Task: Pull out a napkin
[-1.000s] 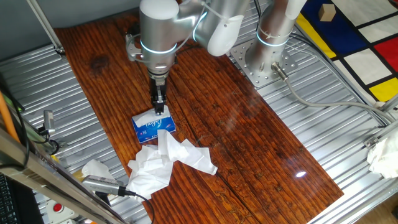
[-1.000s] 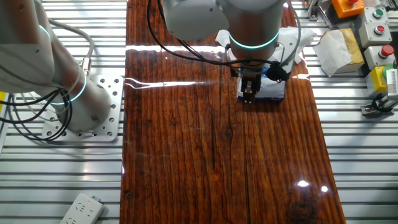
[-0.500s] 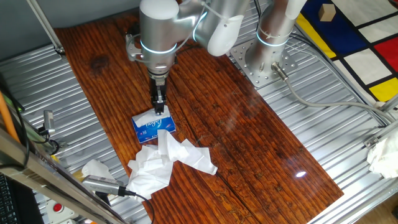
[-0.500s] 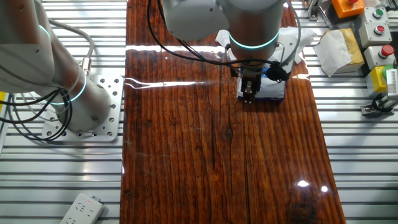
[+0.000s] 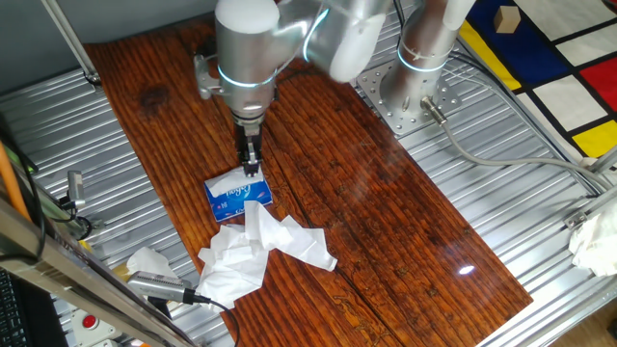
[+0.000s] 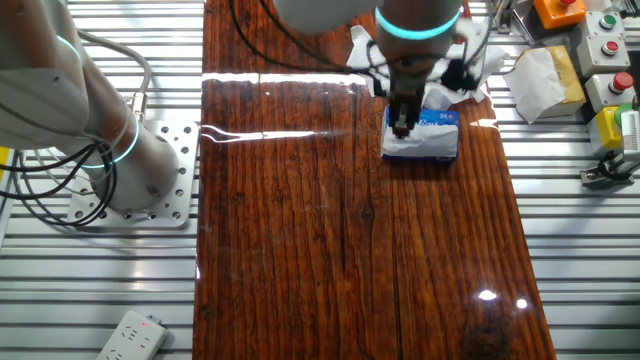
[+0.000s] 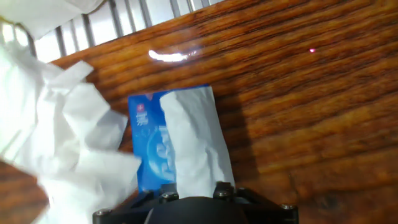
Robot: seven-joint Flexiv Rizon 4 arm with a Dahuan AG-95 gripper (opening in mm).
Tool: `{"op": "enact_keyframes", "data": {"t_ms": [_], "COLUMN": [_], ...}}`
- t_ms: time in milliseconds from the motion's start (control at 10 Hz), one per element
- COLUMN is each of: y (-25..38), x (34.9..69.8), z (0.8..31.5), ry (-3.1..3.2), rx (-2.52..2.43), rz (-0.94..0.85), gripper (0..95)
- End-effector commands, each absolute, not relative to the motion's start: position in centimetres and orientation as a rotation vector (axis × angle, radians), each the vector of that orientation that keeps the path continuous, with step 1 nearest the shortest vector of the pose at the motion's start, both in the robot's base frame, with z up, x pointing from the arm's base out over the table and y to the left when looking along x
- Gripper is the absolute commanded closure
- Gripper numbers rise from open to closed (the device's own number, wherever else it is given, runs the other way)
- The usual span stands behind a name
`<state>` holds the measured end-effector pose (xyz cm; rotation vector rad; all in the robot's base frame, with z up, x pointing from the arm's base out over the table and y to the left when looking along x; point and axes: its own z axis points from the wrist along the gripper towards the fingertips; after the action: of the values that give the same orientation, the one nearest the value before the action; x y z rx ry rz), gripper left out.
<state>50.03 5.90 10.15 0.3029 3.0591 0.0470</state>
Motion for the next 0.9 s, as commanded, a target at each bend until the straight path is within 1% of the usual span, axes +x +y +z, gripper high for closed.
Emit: {"op": "enact_keyframes", "data": {"t_ms": [100,900], "y": [6.27,6.27], "x": [50.88,50.88], "z": [9.72,9.72], "ry": [3.140,3.137], "rx": [0.236,0.289], "rz": [-0.032,-0.050], "gripper": [95.0,95.0]}}
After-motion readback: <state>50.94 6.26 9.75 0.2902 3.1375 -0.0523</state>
